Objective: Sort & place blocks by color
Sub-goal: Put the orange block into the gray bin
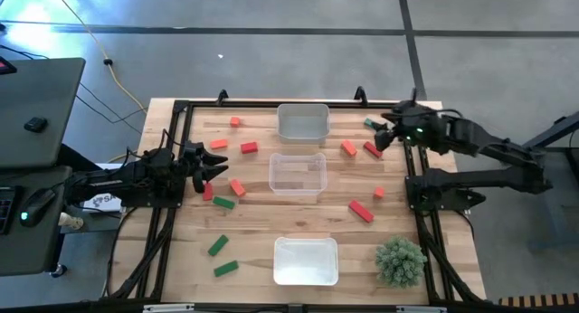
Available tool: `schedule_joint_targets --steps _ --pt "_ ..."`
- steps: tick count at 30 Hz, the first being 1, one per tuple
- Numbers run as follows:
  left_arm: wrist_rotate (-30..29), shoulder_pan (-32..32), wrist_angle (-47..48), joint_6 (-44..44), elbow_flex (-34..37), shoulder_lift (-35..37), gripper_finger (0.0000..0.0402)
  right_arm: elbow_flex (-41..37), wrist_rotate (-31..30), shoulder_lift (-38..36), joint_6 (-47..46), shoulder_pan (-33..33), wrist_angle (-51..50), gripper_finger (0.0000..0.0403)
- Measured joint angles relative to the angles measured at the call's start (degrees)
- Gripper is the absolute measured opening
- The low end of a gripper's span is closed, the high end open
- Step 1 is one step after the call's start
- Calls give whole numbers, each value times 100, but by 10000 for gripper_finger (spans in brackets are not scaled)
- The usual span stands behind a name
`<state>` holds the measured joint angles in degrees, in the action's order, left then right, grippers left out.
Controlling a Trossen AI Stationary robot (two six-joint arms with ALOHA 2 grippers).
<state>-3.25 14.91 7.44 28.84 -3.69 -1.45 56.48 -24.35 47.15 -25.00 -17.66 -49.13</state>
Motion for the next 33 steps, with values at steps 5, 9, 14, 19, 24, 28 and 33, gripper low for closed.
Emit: schedule_joint_targets --steps 5,9,14,19,24,28,33 --pt "0 -1 2 0 -1 0 184 81 918 572 -49 -556 -294 232" --pt "0 0 4 -1 -1 1 184 84 1383 985 -12 -860 -291 232" --pt "0 -1 7 4 -1 0 184 84 1434 1507 121 -1014 -283 232" --pt "2 0 7 7 0 1 184 86 1476 2047 257 -1014 -221 232" --pt "0 -1 9 9 -1 2 184 86 1803 2656 369 -1097 -21 232" --pt "1 -1 10 9 0 1 184 86 1897 3130 596 -1181 117 232" --pt "0 -1 11 9 -1 2 184 86 2050 3604 817 -1293 121 232"
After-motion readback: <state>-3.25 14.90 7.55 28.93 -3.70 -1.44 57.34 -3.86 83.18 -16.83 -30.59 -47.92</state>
